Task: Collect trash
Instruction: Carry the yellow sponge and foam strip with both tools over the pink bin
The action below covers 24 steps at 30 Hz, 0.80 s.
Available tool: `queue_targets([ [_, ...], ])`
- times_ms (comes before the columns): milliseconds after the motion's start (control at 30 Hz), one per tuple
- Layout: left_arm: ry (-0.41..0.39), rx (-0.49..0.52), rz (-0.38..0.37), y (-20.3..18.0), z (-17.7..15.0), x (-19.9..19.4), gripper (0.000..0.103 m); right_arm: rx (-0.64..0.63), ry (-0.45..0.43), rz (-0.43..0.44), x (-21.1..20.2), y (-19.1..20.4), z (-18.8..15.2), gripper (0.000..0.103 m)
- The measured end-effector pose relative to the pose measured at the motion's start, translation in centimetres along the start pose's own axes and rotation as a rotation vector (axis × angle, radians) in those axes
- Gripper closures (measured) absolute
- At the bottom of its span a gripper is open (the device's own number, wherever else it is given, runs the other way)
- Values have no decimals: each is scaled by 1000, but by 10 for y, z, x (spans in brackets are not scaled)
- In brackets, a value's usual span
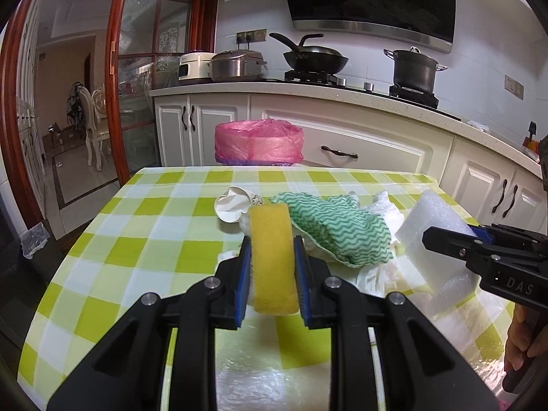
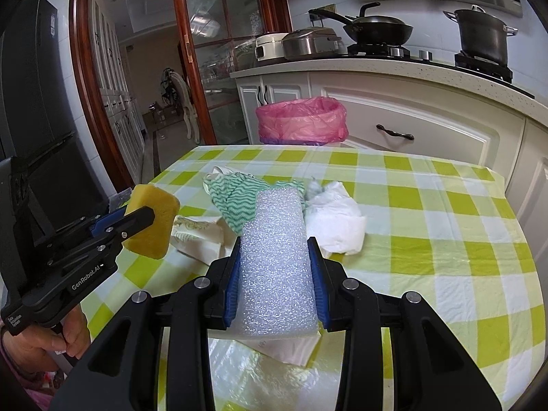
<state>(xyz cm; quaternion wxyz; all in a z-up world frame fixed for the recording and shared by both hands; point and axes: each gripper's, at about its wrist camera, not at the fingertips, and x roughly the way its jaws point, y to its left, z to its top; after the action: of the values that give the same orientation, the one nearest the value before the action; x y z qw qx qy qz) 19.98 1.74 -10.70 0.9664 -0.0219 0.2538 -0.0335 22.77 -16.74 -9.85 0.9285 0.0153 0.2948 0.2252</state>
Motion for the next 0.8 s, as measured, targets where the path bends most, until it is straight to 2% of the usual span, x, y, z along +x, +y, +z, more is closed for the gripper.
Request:
queue_targets([
  [267, -7, -12, -1, 8, 3, 1, 80, -7, 7, -3, 8, 4, 6, 68],
  [800, -77, 20, 2, 9, 62, 24, 80, -51, -92, 15, 26, -6, 69, 68],
])
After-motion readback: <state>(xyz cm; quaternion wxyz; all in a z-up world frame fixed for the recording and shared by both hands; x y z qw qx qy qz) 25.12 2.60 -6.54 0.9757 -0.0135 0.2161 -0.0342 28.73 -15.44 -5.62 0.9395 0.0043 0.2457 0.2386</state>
